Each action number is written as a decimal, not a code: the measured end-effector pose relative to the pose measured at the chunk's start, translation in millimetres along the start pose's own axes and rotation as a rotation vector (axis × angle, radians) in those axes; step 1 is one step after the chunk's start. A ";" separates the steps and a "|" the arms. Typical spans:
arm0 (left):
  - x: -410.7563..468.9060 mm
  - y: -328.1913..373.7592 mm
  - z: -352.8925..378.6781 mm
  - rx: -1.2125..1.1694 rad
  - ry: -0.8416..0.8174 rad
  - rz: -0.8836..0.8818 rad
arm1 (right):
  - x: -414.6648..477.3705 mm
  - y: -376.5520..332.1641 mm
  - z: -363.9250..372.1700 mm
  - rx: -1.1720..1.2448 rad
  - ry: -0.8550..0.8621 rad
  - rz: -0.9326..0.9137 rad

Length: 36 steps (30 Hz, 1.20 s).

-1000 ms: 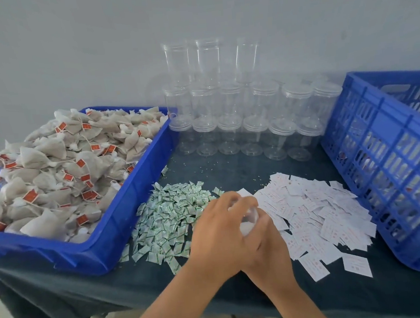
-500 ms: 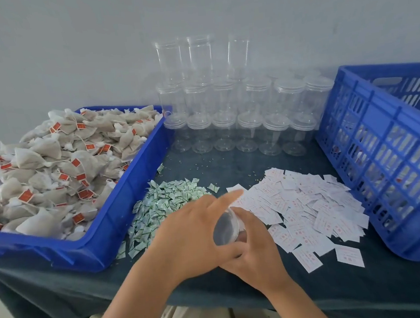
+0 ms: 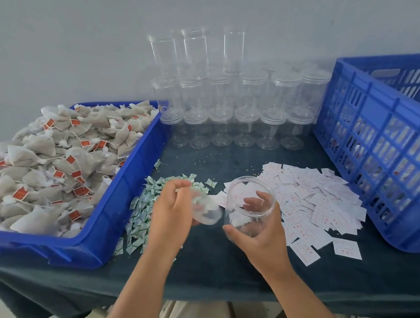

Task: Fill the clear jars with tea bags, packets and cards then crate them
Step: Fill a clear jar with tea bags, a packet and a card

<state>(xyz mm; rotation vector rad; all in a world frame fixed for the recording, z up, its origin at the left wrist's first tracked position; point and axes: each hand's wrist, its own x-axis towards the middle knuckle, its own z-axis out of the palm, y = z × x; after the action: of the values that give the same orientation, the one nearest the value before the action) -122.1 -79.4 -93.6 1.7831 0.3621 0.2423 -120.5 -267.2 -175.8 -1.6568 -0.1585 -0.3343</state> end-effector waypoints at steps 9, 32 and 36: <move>17.7 -72.0 49.2 0.473 -0.008 0.137 | 0.6 1.1 -2.9 0.072 0.127 0.070; 93.0 45.5 -136.0 0.910 0.091 0.235 | -2.6 13.4 -0.1 0.052 -0.269 -0.013; 148.5 39.5 -172.3 1.351 0.087 -0.085 | 0.0 18.6 -0.7 0.051 -0.274 0.002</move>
<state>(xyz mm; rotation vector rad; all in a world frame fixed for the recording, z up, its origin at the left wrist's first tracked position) -40.4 122.8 -18.2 3.0695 0.7659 -0.0286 -115.0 -270.1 -193.4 -1.6472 -0.3675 -0.0986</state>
